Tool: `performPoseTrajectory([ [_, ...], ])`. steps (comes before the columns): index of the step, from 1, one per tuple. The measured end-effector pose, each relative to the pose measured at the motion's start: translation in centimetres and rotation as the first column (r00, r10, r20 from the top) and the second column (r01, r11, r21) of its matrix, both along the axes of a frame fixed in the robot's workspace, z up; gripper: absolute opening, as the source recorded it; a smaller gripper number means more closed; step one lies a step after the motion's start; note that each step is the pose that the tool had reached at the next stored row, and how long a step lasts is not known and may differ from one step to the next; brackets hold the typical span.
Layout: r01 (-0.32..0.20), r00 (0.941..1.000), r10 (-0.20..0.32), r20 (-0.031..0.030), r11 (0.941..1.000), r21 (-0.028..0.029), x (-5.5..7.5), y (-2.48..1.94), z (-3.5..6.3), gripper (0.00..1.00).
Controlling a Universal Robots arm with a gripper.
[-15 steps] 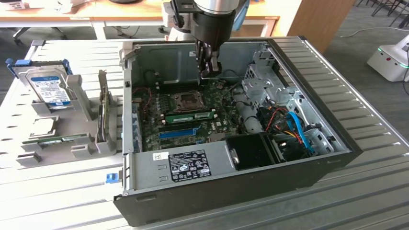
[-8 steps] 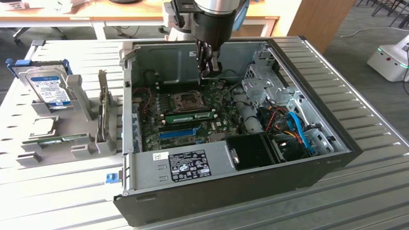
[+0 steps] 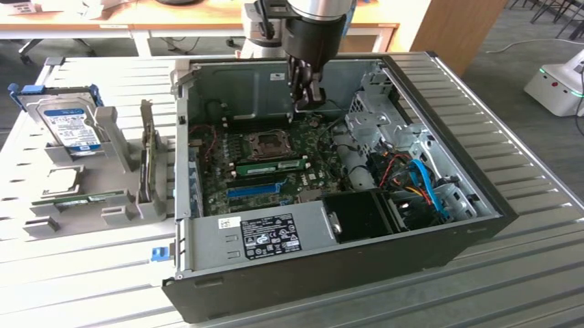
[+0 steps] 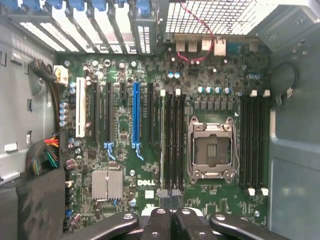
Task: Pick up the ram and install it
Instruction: 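Press down the ram until it locks into place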
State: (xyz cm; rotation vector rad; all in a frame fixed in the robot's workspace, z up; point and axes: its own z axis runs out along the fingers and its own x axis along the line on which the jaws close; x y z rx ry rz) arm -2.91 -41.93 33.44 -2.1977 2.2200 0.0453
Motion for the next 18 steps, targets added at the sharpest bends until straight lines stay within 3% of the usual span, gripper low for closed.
performPoseTrajectory([
  [9,0.000,1.0000,0.000,-0.0003,1.0000,0.0001,1.8,0.00,-0.04,0.11],
  [18,0.000,1.0000,0.000,-0.0013,1.0000,0.0000,2.2,0.00,-0.03,0.11],
])
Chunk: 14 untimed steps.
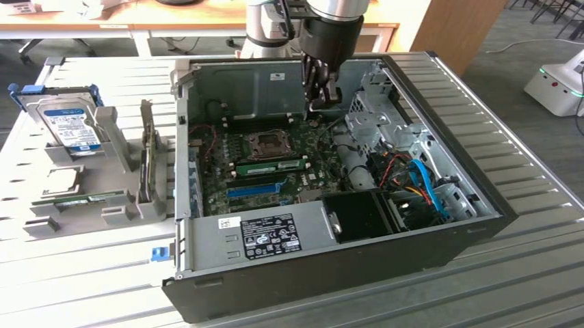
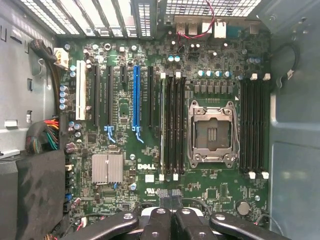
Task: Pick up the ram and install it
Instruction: 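Press down the ram until it locks into place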
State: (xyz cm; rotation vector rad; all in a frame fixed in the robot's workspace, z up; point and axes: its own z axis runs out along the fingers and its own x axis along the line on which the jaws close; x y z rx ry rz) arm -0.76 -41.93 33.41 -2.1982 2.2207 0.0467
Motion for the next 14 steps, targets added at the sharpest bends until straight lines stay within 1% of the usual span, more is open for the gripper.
performPoseTrajectory([
  [3,0.000,1.0000,0.000,0.0001,1.0000,0.0001,0.0,0.01,-0.14,0.11],
  [14,0.000,1.0000,0.000,0.0000,1.0000,0.0000,0.0,0.00,-1.32,0.11],
])
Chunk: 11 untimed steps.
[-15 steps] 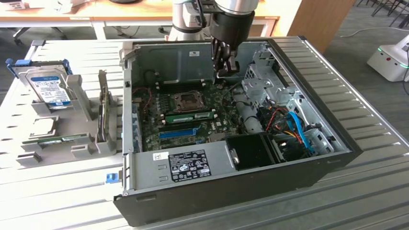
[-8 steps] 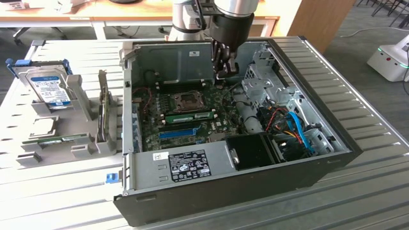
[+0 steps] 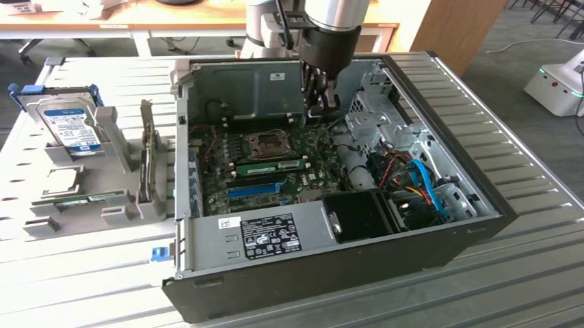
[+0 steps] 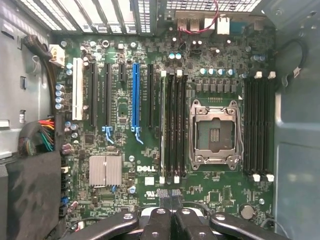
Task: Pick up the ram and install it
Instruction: 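Press down the ram until it locks into place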
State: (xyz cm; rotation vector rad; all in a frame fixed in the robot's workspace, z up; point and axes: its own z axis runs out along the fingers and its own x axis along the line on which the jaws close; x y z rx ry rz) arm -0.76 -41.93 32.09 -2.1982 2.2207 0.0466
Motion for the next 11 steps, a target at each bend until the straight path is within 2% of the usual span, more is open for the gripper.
performPoseTrajectory([
  [11,0.000,1.0000,0.000,0.0000,1.0000,0.0000,0.0,-0.01,-1.32,0.11],
])
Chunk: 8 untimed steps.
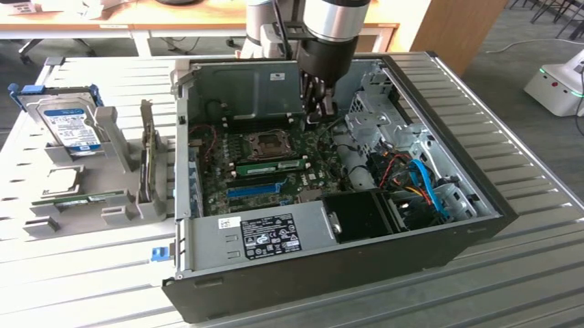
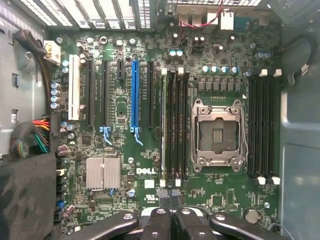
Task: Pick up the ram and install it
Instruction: 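Press down the ram until it locks into place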
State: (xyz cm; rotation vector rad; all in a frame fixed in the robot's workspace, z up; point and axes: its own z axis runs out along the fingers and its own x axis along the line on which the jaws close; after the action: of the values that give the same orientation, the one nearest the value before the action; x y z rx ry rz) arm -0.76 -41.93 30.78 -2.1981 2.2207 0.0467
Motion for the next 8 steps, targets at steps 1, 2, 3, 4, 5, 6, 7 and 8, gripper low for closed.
performPoseTrajectory([
  [1,0.000,1.0000,0.000,0.0000,1.0000,-0.0001,0.00,0.00,-0.10,0.11],
  [2,0.000,1.0000,0.000,0.0000,1.0000,0.0000,0.00,0.00,-0.20,0.11],
  [3,0.000,1.0000,0.000,0.0000,1.0000,-0.0001,0.00,0.00,-0.31,0.11],
  [4,0.000,1.0000,0.000,0.0000,1.0000,-0.0001,0.00,0.00,-0.41,0.11],
  [5,0.000,1.0000,0.000,0.0000,1.0000,-0.0001,0.00,0.00,-0.52,0.11],
  [6,0.000,1.0000,0.000,0.0000,1.0000,0.0000,0.00,0.00,-0.63,0.11],
  [7,0.000,1.0000,0.000,0.0000,1.0000,0.0000,0.00,0.00,-0.74,0.11],
  [8,0.000,1.0000,0.000,-0.0001,1.0000,-0.0001,0.00,0.00,-0.84,0.11],
])
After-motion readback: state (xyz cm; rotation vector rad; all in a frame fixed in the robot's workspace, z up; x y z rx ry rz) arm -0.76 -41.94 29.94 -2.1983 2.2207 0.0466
